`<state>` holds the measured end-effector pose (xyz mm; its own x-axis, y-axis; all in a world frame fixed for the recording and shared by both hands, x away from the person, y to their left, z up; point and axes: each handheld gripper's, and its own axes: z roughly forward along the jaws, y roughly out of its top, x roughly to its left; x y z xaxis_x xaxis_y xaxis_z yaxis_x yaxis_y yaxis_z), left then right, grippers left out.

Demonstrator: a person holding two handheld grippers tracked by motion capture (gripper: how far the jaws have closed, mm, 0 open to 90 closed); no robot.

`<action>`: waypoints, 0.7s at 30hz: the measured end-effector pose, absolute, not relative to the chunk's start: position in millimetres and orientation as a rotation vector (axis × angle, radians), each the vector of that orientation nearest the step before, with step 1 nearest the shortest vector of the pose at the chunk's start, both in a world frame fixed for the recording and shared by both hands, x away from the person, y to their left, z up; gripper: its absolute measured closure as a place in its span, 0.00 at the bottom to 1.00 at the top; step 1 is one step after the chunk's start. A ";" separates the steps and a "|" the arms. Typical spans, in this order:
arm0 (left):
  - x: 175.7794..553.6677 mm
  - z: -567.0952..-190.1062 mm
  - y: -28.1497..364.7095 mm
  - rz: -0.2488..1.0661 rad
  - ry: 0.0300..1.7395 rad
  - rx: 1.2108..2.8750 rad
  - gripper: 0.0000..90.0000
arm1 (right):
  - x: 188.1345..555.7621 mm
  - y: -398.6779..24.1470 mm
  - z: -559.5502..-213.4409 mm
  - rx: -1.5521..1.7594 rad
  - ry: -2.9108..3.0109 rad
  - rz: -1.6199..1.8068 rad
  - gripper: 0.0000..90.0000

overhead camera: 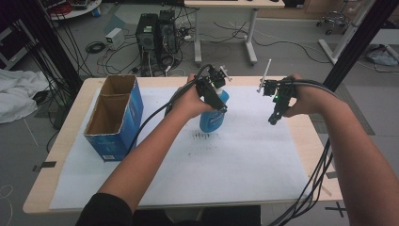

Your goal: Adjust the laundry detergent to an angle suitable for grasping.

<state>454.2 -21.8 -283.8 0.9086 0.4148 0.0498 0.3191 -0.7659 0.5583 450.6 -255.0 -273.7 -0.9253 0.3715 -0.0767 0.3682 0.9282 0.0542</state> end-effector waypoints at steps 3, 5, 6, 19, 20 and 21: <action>451.8 -283.1 -20.3 0.231 0.492 2.525 0.42 | 450.6 -254.1 -273.5 0.570 3.003 0.055 0.12; 451.0 -281.8 -17.8 0.229 0.458 2.550 0.42 | 450.6 -253.2 -273.9 0.563 3.004 0.061 0.12; 450.4 -281.8 -16.9 0.224 0.457 2.551 0.42 | 450.3 -252.7 -273.7 0.569 3.004 0.055 0.12; 445.9 -280.6 -1.7 0.166 0.382 2.566 0.42 | 451.6 -246.5 -274.4 0.563 3.009 0.052 0.12; 445.9 -280.6 -1.7 0.166 0.382 2.566 0.42 | 451.6 -246.5 -274.4 0.563 3.009 0.052 0.12; 444.5 -281.4 0.1 0.154 0.362 2.566 0.42 | 451.7 -246.2 -274.4 0.559 3.011 0.051 0.12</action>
<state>444.5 0.1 -281.4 0.9573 0.2867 0.0364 0.2252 -0.8188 0.5281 451.7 -246.2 -274.4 -0.9304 0.3596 -0.0715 0.3570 0.9329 0.0472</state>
